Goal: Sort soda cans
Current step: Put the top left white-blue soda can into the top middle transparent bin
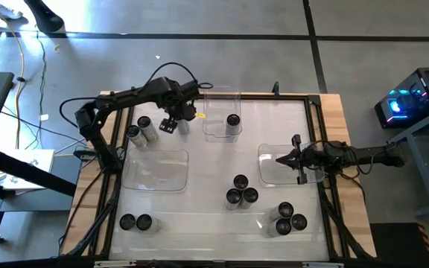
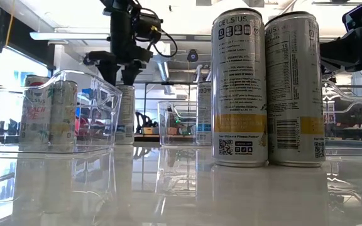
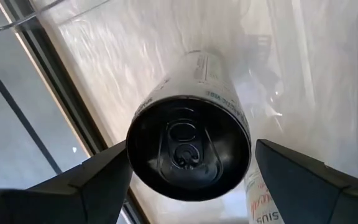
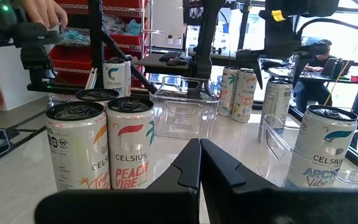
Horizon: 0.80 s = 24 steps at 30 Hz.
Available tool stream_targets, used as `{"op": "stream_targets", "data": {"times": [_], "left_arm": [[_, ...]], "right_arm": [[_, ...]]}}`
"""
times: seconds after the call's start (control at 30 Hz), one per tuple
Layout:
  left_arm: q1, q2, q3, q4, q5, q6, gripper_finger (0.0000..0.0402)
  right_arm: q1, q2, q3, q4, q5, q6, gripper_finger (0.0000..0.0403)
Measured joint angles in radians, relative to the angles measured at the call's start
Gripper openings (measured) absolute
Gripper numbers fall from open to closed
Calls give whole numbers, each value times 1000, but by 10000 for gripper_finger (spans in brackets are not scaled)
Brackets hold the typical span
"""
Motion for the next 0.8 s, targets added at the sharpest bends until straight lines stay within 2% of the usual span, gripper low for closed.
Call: {"op": "stream_targets", "data": {"times": [0.37, 0.47, 0.67, 0.8], "left_arm": [[14, 1, 0, 47, 7, -78, 320], [15, 1, 0, 48, 7, -117, 305], [30, 1, 1, 53, 51, -186, 251], [27, 1, 5, 57, 54, -241, 244]], "right_arm": [[0, 0, 0, 0, 0, 0, 0], [0, 0, 0, 0, 0, 0, 0], [0, 0, 0, 0, 0, 0, 0], [0, 0, 0, 0, 0, 0, 0]]}}
